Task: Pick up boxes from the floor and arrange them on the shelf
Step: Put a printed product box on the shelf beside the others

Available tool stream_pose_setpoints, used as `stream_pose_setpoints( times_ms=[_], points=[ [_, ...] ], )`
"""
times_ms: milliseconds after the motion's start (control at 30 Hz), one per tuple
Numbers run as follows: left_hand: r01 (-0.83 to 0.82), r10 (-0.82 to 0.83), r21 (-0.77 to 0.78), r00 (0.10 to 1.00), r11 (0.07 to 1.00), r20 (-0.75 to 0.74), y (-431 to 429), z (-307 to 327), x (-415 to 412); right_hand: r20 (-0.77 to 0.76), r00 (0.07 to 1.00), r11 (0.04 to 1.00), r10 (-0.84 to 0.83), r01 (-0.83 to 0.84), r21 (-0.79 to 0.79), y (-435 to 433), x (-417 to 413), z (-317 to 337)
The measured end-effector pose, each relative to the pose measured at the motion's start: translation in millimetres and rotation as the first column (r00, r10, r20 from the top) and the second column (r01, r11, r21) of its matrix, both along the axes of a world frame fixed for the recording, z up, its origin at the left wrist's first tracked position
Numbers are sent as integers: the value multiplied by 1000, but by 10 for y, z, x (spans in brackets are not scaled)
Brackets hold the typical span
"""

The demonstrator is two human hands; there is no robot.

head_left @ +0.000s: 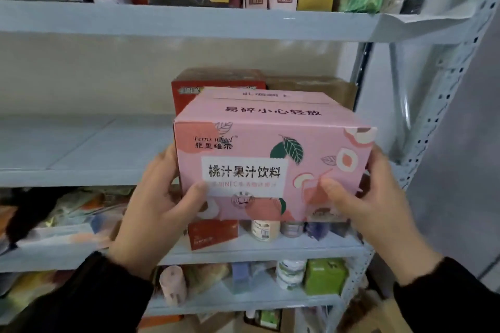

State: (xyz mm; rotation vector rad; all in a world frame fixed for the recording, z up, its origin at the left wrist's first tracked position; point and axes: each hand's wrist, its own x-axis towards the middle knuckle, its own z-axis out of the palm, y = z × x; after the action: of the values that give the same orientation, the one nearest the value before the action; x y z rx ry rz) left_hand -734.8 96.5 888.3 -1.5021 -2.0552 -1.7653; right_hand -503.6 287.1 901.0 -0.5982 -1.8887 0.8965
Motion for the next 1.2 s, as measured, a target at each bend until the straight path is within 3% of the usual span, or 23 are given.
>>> stream_pose_setpoints(
  times_ms=[200, 567, 867, 1200],
  points=[
    [52, -53, -21, 998, 998, -33, 536, 182, -694, 4, 997, 997, -82, 82, 6, 389, -571, 173],
    [199, -200, -20, 970, 980, -138, 1899, 240, -1032, -20, 991, 991, -131, 131, 10, 1535, -755, 277],
    [111, -109, 16, 987, 994, -119, 3225, 470, -1018, -82, 993, 996, -85, 84, -23, 3077, -1032, 429],
    [7, -16, -80, 995, 997, -103, 4512, 671, -969, -144, 990, 997, 11, -21, -71, 4325, -1220, 587]
  ],
)
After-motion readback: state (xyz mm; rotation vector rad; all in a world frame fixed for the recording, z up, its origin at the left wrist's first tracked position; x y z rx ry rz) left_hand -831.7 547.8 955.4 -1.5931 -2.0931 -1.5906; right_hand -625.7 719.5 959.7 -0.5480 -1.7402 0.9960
